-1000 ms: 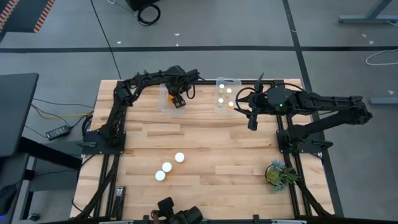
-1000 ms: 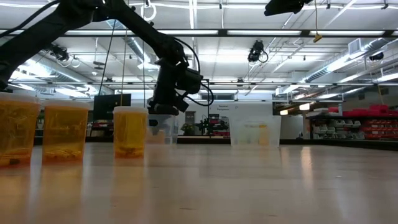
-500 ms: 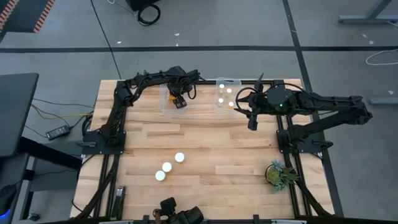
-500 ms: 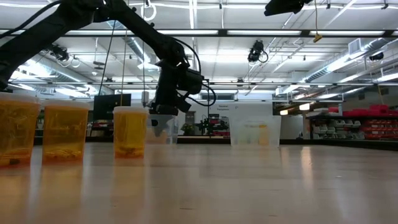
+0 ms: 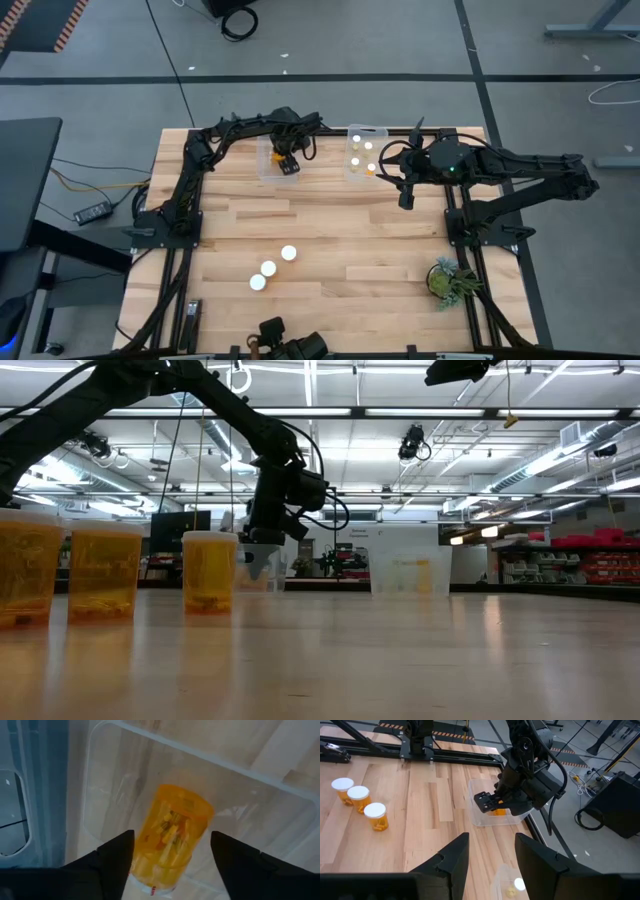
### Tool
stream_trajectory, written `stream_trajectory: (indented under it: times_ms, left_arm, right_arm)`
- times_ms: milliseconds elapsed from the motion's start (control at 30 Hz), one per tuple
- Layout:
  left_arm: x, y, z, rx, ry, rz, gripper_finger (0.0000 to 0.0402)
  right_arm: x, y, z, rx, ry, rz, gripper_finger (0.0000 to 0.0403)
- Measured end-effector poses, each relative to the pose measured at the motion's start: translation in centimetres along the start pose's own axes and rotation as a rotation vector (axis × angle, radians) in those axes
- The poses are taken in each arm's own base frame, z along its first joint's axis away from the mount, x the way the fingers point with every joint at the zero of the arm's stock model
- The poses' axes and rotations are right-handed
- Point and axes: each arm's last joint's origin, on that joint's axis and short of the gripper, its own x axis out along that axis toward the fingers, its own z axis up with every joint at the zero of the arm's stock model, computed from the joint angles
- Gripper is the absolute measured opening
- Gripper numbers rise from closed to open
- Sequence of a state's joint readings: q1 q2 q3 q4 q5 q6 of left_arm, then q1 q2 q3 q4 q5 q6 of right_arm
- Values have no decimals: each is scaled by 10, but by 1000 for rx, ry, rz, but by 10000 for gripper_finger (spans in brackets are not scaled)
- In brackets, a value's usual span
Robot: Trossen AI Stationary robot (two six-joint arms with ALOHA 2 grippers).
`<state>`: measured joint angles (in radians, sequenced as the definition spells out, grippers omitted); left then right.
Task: Pick and place medicine bottles into bin by pill shape (circle, oval)
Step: Put the top big orange pill bottle into the left transparent bin
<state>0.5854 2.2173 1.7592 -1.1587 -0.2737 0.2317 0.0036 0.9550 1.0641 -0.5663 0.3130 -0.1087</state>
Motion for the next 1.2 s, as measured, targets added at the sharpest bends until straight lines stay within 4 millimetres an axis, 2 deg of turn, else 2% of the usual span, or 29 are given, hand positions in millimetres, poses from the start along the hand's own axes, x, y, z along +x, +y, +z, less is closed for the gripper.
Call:
stream_trajectory:
  times_ms: [267, 400, 567, 733, 1000, 1100, 1200]
  left_arm:
    - [0, 0, -2, 12, 19, 1, 174]
    - [-1, -4, -6, 42, 66, -7, 141]
    - [-6, -3, -8, 47, 86, -18, 135]
    - [-23, -2, -4, 26, 64, -18, 139]
    - [-44, -9, 3, 46, 14, -17, 102]
    - [-45, -12, 3, 39, 12, -17, 99]
    - [-40, -12, 2, 40, 24, -17, 121]
  right_arm:
    - [0, 0, 0, 0, 0, 0, 166]
    - [0, 0, 0, 0, 0, 0, 166]
    - [0, 0, 0, 0, 0, 0, 166]
    - [0, 0, 0, 0, 0, 0, 166]
    - [0, 0, 0, 0, 0, 0, 166]
    - [0, 0, 0, 0, 0, 0, 166]
    - [0, 0, 0, 0, 0, 0, 166]
